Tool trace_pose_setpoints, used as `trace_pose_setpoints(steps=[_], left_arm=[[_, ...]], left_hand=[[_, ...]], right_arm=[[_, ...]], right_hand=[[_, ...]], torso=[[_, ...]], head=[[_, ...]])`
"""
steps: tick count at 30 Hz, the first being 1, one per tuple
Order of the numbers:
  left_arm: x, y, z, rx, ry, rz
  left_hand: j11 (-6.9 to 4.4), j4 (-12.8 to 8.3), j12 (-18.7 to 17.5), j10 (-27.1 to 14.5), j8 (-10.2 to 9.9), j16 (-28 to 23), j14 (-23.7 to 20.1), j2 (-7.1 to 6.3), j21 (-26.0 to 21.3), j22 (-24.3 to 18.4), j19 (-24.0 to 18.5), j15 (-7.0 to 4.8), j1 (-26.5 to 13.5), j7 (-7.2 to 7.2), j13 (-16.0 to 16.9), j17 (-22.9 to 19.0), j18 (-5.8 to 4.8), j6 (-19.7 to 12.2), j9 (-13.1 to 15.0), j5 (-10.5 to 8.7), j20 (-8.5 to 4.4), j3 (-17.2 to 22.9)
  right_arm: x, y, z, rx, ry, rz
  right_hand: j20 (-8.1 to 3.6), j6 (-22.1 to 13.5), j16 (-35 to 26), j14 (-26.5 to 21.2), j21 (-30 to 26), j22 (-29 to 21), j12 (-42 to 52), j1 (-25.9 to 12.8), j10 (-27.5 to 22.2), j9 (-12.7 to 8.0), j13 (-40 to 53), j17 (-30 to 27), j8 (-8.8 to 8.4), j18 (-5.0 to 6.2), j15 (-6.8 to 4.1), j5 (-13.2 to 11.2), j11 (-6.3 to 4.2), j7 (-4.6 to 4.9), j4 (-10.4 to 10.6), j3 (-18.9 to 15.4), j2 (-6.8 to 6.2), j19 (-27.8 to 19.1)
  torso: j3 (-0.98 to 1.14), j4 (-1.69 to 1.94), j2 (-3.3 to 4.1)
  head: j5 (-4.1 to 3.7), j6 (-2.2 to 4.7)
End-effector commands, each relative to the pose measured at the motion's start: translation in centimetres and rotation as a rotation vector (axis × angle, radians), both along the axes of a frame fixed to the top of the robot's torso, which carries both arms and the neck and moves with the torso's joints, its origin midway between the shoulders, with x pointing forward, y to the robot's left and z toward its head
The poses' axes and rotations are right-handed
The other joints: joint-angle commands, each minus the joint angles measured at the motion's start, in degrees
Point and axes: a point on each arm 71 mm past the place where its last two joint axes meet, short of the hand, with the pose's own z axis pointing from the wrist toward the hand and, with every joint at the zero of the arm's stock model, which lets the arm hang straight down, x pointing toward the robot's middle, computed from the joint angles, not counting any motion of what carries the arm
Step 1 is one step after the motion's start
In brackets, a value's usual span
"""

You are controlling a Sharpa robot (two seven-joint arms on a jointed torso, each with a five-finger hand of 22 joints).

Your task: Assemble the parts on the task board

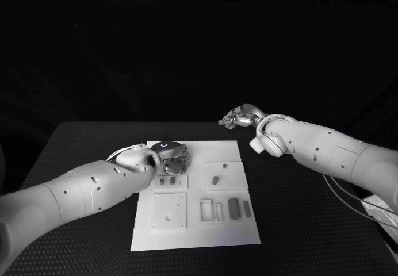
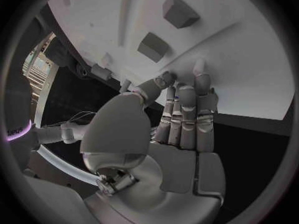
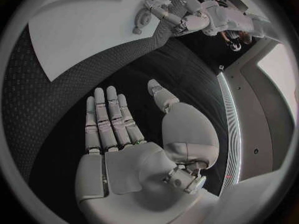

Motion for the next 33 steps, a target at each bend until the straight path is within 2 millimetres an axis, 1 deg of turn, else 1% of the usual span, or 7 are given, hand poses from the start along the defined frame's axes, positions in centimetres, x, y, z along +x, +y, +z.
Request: trace_pose_setpoints(steps=[1,3,8,14,21,29,33], left_arm=[[-0.5,-0.3,-1.2,0.041,0.046,-0.021],[-0.6,-0.3,-1.3,0.043,0.049,-0.022],[-0.7,-0.6,-1.6,0.047,0.056,-0.028],[-0.8,-0.6,-1.8,0.057,0.061,-0.031],[-0.7,-0.3,-2.0,0.077,0.062,-0.025],[-0.8,-0.5,-2.1,0.1,0.061,-0.033],[-0.9,-0.5,-2.5,0.114,0.059,-0.035]], left_hand=[[0.39,-0.1,0.3,1.1,0.3,0.5,0.2,0.49,0.4,1.3,-0.2,-0.39,0.0,0.04,0.2,-0.1,2.08,0.5,0.0,-0.16,-0.94,-0.2],[0.32,-0.2,0.4,1.2,0.4,0.7,0.2,0.52,0.6,1.3,-0.1,-0.45,0.0,0.1,0.4,-0.1,2.08,0.6,0.0,-0.16,-1.0,-0.2],[0.28,-0.1,0.4,1.3,0.5,0.9,0.3,0.59,0.7,1.3,-0.1,-0.49,0.0,0.14,0.5,-0.2,2.06,0.8,0.0,-0.16,-1.04,-0.2],[0.14,-0.2,0.5,1.7,0.6,1.2,0.4,0.77,1.0,1.3,0.0,-0.62,0.0,0.17,0.8,-0.3,2.05,1.0,-0.1,-0.16,-1.15,-0.3],[-0.29,-0.2,1.0,2.9,0.9,1.8,0.7,1.15,1.5,1.3,0.1,-1.03,0.0,-0.08,1.4,-0.5,1.96,1.6,-0.1,-0.1,-1.43,-0.2],[-0.65,-0.5,1.2,3.7,1.0,2.2,1.0,1.38,2.0,1.3,0.3,-1.38,0.5,-0.24,1.9,-0.8,1.87,2.0,-0.2,0.35,-1.75,0.1],[-0.78,-0.8,1.3,4.0,1.0,2.4,1.1,1.47,2.2,1.3,0.4,-1.5,0.9,-0.26,2.1,-0.9,1.85,2.0,-0.3,0.48,-1.88,0.3]], right_arm=[[0.0,0.1,0.0,0.003,0.003,0.013],[0.0,0.1,0.0,0.003,0.003,0.013],[0.0,0.2,0.0,0.004,0.004,0.016],[0.0,0.3,0.0,0.004,0.004,0.016],[0.0,0.2,0.0,0.004,0.004,0.014],[0.0,0.2,0.0,0.004,0.004,0.014],[0.0,0.2,0.0,0.004,0.004,0.015]], right_hand=[[0.03,-0.4,-0.3,-0.4,-0.3,0.1,0.4,-0.5,0.3,-0.1,-0.1,0.1,0.26,-0.81,-0.1,0.0,-0.05,1.56,0.3,0.1,0.05,-0.5],[0.03,-0.4,-0.3,-0.4,-0.3,0.1,0.4,-0.5,0.3,-0.1,-0.1,0.1,0.26,-0.8,-0.1,0.0,-0.05,1.56,0.3,0.1,0.05,-0.5],[0.03,-0.4,-0.3,-0.4,-0.3,0.1,0.4,-0.5,0.3,-0.1,-0.1,0.1,0.27,-0.8,-0.1,0.0,-0.05,1.56,0.3,0.1,0.06,-0.5],[0.03,-0.4,-0.3,-0.4,-0.4,0.1,0.4,-0.5,0.3,-0.1,-0.1,0.1,0.27,-0.8,-0.1,0.0,-0.05,1.56,0.3,0.1,0.06,-0.5],[0.03,-0.4,-0.3,-0.4,-0.4,0.1,0.4,-0.5,0.3,-0.1,-0.1,0.1,0.28,-0.79,-0.1,0.0,-0.05,1.56,0.3,0.1,0.06,-0.5],[0.04,-0.4,-0.3,-0.4,-0.4,0.1,0.4,-0.5,0.3,-0.1,-0.2,0.1,0.29,-0.79,-0.1,0.0,-0.05,1.56,0.4,0.1,0.08,-0.5],[0.05,-0.4,-0.3,-0.4,-0.4,0.1,0.4,-0.6,0.3,-0.1,-0.2,0.1,0.29,-0.79,-0.1,0.0,-0.05,1.56,0.4,0.1,0.09,-0.5]], torso=[[-0.02,0.0,0.0],[-0.06,0.01,0.0],[-0.02,0.01,-0.05],[-0.04,0.0,-0.05],[0.0,0.04,-0.03],[-0.04,0.02,-0.03],[-0.02,0.01,-0.04]], head=[[-0.09,-0.07],[-0.13,-0.1],[-0.17,-0.17],[-0.22,-0.21],[-0.3,-0.3],[-0.36,-0.35],[-0.38,-0.37]])
